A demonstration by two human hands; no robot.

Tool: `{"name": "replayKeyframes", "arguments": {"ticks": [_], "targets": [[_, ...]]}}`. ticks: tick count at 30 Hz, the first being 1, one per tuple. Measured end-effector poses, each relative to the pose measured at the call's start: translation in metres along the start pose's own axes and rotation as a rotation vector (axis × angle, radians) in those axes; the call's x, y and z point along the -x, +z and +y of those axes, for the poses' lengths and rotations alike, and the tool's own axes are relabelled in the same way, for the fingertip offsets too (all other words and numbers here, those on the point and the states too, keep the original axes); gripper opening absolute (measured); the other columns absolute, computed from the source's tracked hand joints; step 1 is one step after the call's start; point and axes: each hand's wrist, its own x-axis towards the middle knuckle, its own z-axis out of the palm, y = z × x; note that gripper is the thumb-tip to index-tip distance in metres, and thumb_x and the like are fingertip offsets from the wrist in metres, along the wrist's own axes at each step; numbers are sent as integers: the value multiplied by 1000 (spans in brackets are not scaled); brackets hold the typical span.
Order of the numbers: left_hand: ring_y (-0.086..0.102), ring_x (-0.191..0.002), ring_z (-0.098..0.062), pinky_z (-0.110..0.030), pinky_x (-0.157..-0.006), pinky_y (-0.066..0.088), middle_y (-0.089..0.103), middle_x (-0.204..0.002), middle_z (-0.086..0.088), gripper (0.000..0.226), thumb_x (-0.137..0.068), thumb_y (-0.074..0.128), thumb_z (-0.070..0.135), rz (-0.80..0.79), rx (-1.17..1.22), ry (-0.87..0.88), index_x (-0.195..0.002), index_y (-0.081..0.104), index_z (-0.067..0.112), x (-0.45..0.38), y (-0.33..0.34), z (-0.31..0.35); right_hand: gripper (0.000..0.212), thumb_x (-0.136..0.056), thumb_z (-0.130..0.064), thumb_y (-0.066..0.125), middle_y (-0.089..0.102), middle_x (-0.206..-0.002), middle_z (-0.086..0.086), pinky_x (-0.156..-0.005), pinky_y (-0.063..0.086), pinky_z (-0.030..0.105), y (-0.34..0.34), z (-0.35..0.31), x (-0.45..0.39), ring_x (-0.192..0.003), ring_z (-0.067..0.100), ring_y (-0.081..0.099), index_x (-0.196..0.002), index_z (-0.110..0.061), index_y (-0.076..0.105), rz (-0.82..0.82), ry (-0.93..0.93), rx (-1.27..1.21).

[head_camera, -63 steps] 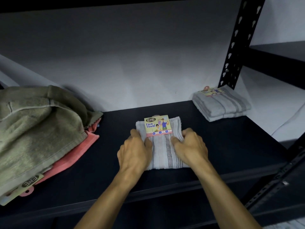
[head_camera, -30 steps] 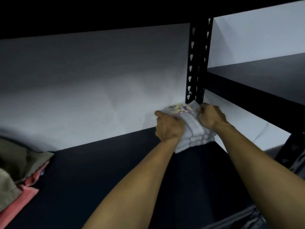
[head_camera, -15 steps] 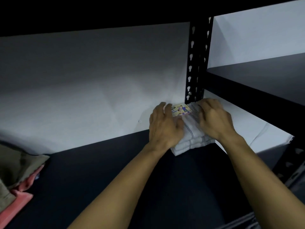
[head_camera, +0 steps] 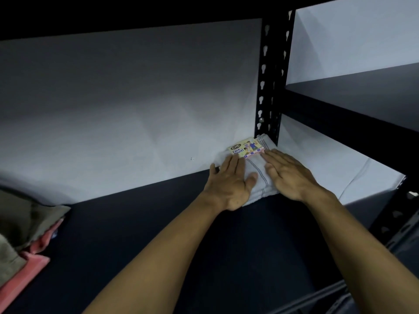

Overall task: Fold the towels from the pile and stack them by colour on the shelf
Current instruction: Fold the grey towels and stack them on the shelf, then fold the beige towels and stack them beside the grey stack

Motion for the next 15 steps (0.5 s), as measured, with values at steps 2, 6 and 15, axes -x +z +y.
{"name": "replayKeyframes", "arguments": {"ticks": [2, 6, 15], "targets": [[-16, -150, -15, -51, -122, -4, -14, -165, -2, 70, -102, 7, 55, -5, -3, -7, -157, -7, 14, 0, 1, 2, 50, -106, -34, 17, 11, -161, -8, -112, -6, 15, 1, 1, 1, -147, 4, 4, -154, -22, 16, 7, -11, 3], [-14, -151, -16, -52, -122, -2, -12, -165, -2, 70, -102, 8, 56, -1, -3, -8, -157, -5, 15, -1, 2, 0, 51, -106, -35, 17, 12, -162, -6, -116, -3, 20, 1, 0, 1, -148, 6, 5, -154, -20, 16, 8, -27, 21], [15, -149, -22, -42, -121, 14, 19, -162, -9, 60, -105, 25, 44, 259, 87, 34, -154, 22, 10, 33, -24, -12, 41, -97, -24, 39, 60, -128, 12, -103, 38, 34, -11, -25, 7, -127, 26, 45, -119, -4, 65, 442, -152, -21]]}}
